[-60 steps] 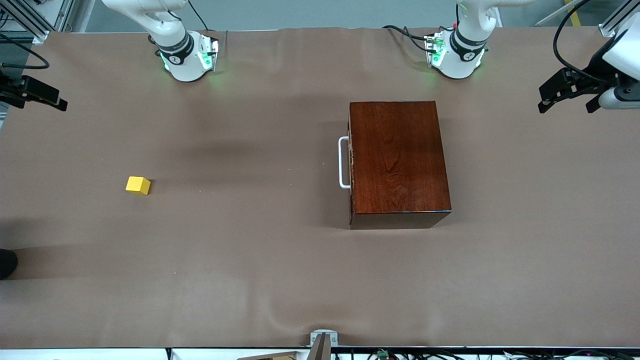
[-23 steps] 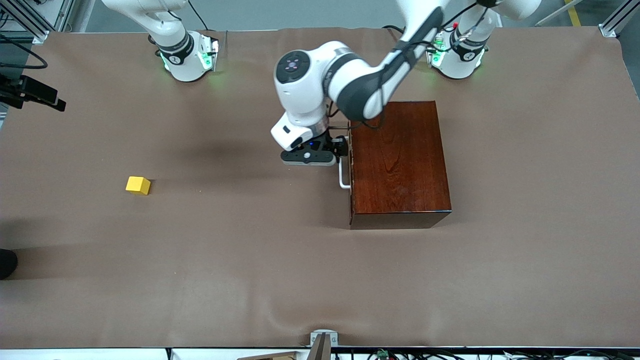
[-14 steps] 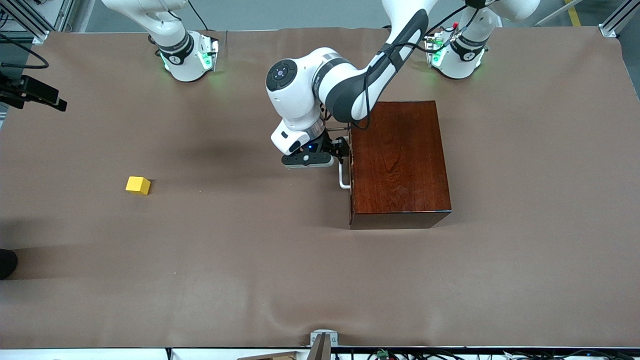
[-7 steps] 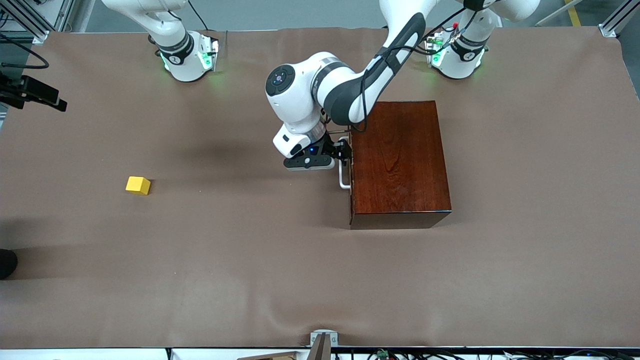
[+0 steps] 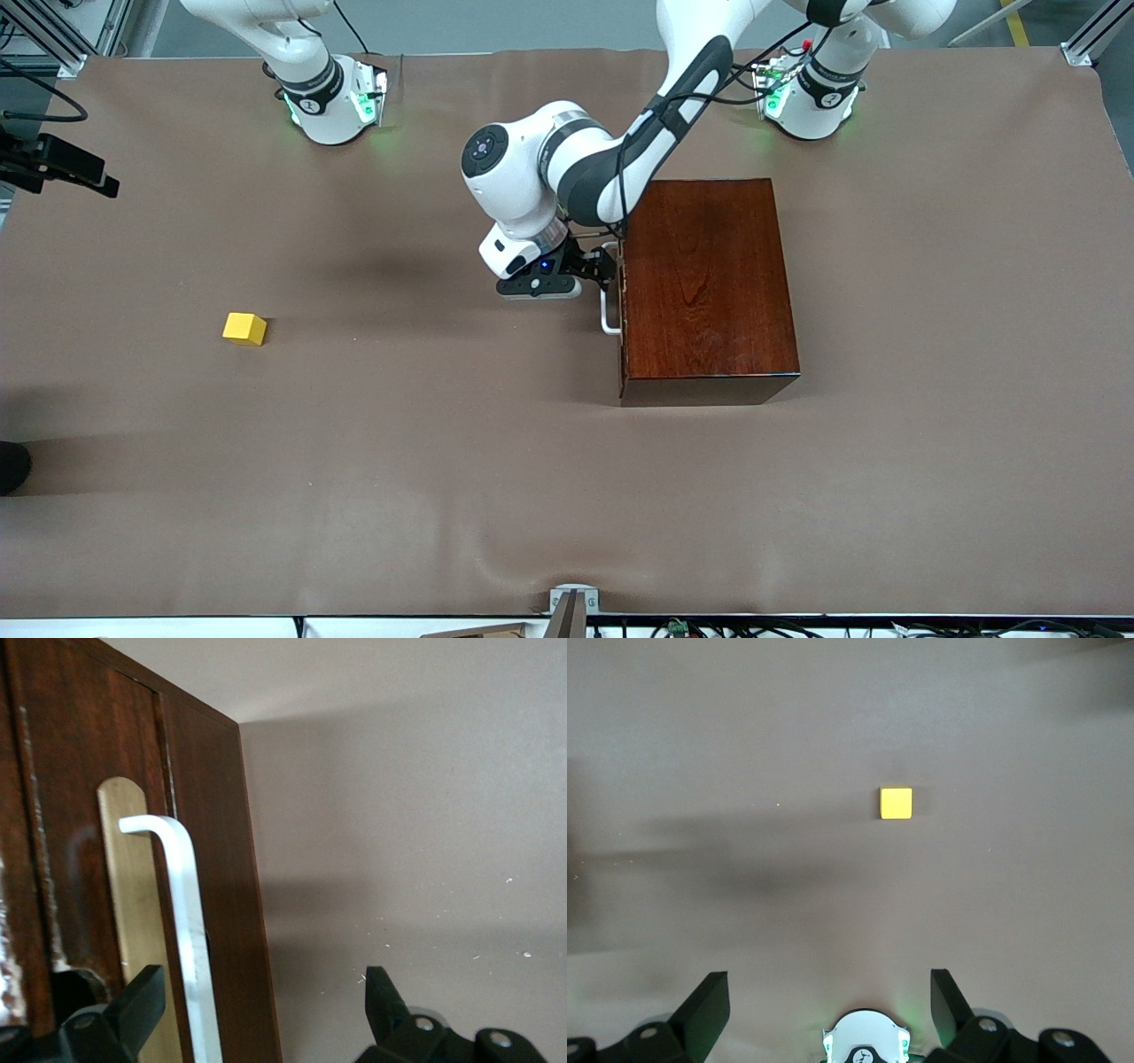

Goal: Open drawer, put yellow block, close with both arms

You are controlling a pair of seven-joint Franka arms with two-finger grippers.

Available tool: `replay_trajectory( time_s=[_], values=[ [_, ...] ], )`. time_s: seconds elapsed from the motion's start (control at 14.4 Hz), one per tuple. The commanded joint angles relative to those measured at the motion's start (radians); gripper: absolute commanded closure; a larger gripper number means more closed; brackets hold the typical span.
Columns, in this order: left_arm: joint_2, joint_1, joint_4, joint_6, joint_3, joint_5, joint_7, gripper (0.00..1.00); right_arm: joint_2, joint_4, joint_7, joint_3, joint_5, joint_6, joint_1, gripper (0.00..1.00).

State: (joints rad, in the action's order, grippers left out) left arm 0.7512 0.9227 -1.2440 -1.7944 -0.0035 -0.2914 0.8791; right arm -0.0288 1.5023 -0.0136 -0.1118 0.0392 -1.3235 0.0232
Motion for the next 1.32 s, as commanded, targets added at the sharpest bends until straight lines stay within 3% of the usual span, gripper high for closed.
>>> replay_trajectory(
  time_s=[0.0,0.56,1.25],
  values=[
    [0.007,0.008,0.015,0.035,0.002,-0.038,-0.003,0.0,0.012,-0.021,-0.009,0.0,-0.007,0.004,0.001,0.0],
    [0.04,0.008,0.004,0.07,0.0,-0.034,0.004,0.0,0.03,-0.027,-0.009,0.0,-0.013,0.015,-0.005,0.0],
    [0.062,0.027,0.021,-0.103,-0.01,-0.022,0.116,0.0,0.096,-0.03,-0.023,-0.002,-0.054,-0.005,-0.008,0.0]
  ],
)
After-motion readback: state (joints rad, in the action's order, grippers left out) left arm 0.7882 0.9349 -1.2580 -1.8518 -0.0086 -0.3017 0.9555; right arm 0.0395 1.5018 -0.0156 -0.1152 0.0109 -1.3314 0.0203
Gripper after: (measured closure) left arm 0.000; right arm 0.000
